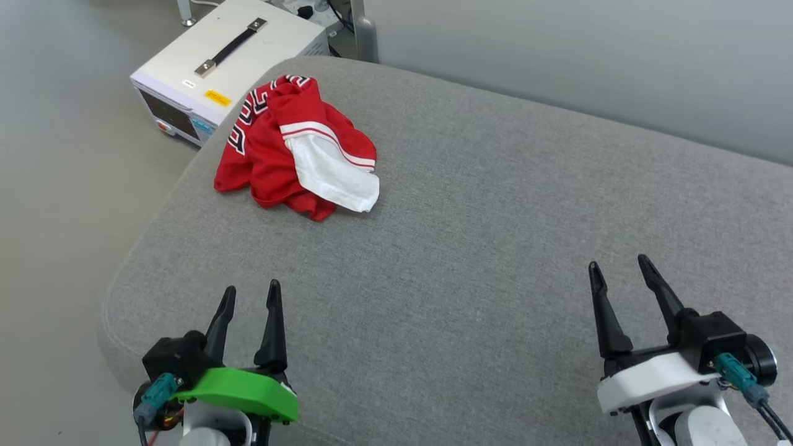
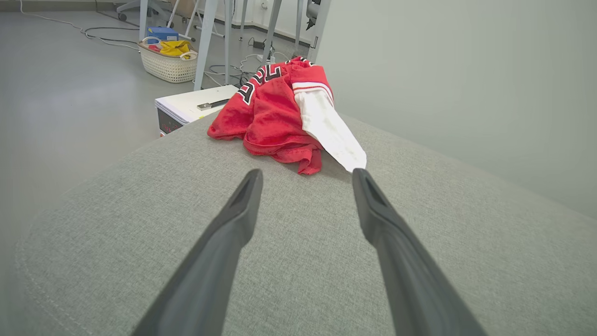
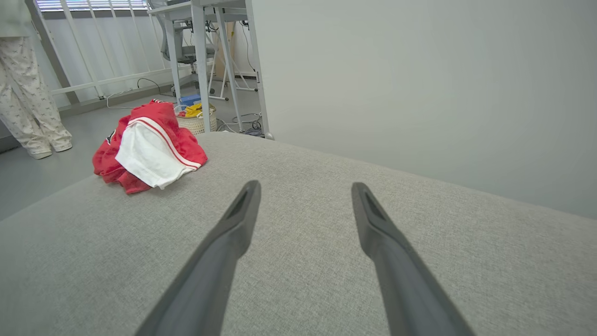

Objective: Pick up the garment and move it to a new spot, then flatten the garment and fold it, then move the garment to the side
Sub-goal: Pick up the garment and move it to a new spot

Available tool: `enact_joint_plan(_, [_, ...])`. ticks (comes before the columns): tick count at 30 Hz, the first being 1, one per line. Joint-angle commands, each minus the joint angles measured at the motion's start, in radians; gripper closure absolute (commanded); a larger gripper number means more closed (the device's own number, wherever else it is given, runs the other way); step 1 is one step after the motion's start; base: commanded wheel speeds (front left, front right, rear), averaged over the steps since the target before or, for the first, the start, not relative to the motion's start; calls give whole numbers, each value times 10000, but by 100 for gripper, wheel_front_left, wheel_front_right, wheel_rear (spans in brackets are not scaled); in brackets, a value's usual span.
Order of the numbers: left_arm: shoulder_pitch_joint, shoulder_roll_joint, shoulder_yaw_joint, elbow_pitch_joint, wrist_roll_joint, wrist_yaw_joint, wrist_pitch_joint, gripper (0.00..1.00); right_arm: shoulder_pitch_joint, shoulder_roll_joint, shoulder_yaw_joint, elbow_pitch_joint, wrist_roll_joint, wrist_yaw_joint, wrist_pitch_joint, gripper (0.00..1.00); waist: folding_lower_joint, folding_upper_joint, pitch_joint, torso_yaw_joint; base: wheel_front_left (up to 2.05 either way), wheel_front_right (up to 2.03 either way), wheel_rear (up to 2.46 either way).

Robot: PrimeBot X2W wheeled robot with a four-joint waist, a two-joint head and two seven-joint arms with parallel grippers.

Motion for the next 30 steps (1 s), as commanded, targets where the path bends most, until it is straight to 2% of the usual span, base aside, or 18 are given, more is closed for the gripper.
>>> enact_joint_plan(1, [-369,-41,65,223,33,-137,-59,0,-260,-26,2,-110,-48,-9,-91,0,0,0,591,-297,0,0,0])
enact_joint_plan(6, [-1558,447,-70,1267,92,-439,-58,0,-683,-26,60,-495,-428,-9,-91,0,0,0,1555,-664,0,0,0])
enact_joint_plan(10, [-3157,1237,-548,1968,-250,-528,343,0,-953,-26,91,-743,-718,-9,-87,0,0,0,2287,-915,0,0,0])
enact_joint_plan(15, [-5115,2553,-1485,2493,-1448,-540,1773,0,-1365,-30,334,-1041,-989,-9,20,0,0,0,3091,-1370,0,0,0])
enact_joint_plan(22, [-6966,4541,-2628,3231,-3081,-543,3791,0,-1692,-33,480,-1257,-1034,-9,46,0,0,0,3969,-2061,0,0,0])
enact_joint_plan(28, [-7997,5681,-3214,3984,-4059,-543,4873,0,-1826,-29,371,-1182,-1075,-9,31,0,0,0,4438,-2504,0,0,0])
enact_joint_plan(30, [-8188,5895,-3391,4317,-4305,-543,5124,0,-1859,-29,447,-1151,-1030,-9,10,0,0,0,4512,-2622,0,0,0])
